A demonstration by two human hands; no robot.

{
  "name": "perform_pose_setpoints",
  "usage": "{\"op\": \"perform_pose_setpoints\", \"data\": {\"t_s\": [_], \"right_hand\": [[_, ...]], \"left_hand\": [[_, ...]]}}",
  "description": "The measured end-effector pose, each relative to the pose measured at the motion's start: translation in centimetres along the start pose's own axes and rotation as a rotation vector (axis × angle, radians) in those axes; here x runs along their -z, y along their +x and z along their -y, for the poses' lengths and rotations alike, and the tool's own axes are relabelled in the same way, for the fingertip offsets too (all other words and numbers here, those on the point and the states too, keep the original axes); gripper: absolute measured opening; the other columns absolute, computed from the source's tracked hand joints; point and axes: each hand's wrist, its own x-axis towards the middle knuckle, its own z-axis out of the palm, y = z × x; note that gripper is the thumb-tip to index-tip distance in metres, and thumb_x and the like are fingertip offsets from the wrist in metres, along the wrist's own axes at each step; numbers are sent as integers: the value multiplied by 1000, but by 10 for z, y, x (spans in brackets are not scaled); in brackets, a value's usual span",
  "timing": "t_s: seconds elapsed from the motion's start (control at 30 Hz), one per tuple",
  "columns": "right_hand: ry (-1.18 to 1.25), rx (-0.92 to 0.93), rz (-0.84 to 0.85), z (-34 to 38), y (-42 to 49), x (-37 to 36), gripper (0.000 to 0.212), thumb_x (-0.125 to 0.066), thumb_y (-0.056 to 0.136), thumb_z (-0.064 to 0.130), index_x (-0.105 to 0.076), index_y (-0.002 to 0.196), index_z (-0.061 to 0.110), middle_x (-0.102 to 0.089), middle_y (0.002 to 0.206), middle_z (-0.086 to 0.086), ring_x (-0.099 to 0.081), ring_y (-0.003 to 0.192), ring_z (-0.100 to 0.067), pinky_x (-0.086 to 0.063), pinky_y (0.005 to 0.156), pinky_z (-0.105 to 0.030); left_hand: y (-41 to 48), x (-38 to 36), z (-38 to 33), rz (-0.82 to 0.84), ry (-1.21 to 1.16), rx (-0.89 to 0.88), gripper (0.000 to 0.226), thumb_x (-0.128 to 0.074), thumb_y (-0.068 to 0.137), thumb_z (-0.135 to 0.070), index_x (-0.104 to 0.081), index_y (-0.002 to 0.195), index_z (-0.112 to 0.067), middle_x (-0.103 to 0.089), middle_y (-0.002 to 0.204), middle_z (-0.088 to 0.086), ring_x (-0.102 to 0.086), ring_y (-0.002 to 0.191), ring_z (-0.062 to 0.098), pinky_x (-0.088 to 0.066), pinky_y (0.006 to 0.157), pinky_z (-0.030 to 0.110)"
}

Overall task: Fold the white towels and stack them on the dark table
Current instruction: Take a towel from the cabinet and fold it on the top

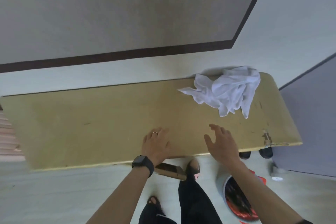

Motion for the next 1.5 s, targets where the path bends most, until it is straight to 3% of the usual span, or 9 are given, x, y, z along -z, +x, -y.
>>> {"op": "perform_pose_setpoints", "data": {"t_s": [0.37, 0.5, 0.67, 0.77, 0.93, 1.1, 1.2, 1.37, 1.5], "right_hand": [[-296, 207, -124, -33, 186, -36, 45, -73, 84, 21, -57, 124, 10, -57, 130, -9, -51, 113, -36, -47, 81, -47], [-363, 247, -239, -47, 201, -49, 18, -67, 91, 18, -61, 107, 12, -63, 107, -4, -54, 98, -34, -39, 69, -40], [-416, 281, -211, -37, 192, -36, 16, -67, 87, 6, -68, 98, 17, -68, 88, -2, -57, 84, -32, -41, 67, -39], [-383, 338, -203, -14, 172, -10, 22, -68, 85, 4, -69, 101, 20, -67, 87, -1, -55, 81, -31, -41, 67, -38], [-234, 477, -232, 33, 118, 33, 14, -70, 90, 17, -71, 102, 25, -68, 90, 3, -57, 86, -25, -44, 72, -37], [-115, 525, -243, 69, 64, 53, 13, -69, 92, 23, -72, 104, 25, -67, 90, 11, -57, 88, -20, -47, 77, -32], [-71, 521, -250, 82, 46, 59, 11, -67, 93, 20, -73, 101, 24, -68, 91, 11, -57, 88, -18, -43, 77, -28], [-58, 472, -194, 87, 35, 70, 14, -60, 97, 23, -72, 104, 25, -68, 98, 12, -56, 94, -15, -45, 77, -27], [-80, 498, -164, 95, 40, 82, 17, -59, 98, 27, -73, 106, 23, -69, 99, 8, -61, 95, -14, -44, 75, -25]], "left_hand": [[141, -60, 0, 34, 156, 51, 66, -27, 99, -57, 15, 149, -53, 28, 160, -13, 22, 150, 21, 8, 119, 57], [146, -83, 11, 9, 149, 53, 63, -15, 98, -62, 31, 142, -54, 41, 153, -15, 37, 143, 17, 21, 114, 59], [149, -69, 9, 165, 171, 48, 68, -19, 97, -64, 31, 141, -53, 49, 146, -14, 39, 141, 20, 15, 115, 62], [143, -30, -7, 251, 119, 28, 78, -41, 97, -52, 13, 153, -43, 18, 164, -2, 14, 151, 28, -2, 120, 57], [108, 45, -49, -178, 6, -252, 73, -54, 93, -47, -16, 155, -35, -28, 160, 5, -26, 145, 26, -21, 118, 40], [67, 67, -68, -385, 11, -350, 44, -38, 92, -57, -65, 117, -32, -69, 117, -3, -57, 117, 23, -39, 102, 41], [48, 70, -48, -438, -30, -390, 27, -45, 96, -44, -65, 98, -26, -73, 87, -8, -65, 90, 20, -42, 89, 36], [18, 80, 11, -439, 56, -487, 8, -64, 87, -28, -70, 91, -25, -68, 70, -10, -65, 68, 18, -41, 81, 26], [2, 114, 41, -397, 133, -408, 34, -43, 102, -38, -73, 111, -23, -75, 88, -1, -67, 80, 24, -48, 81, 35]]}}
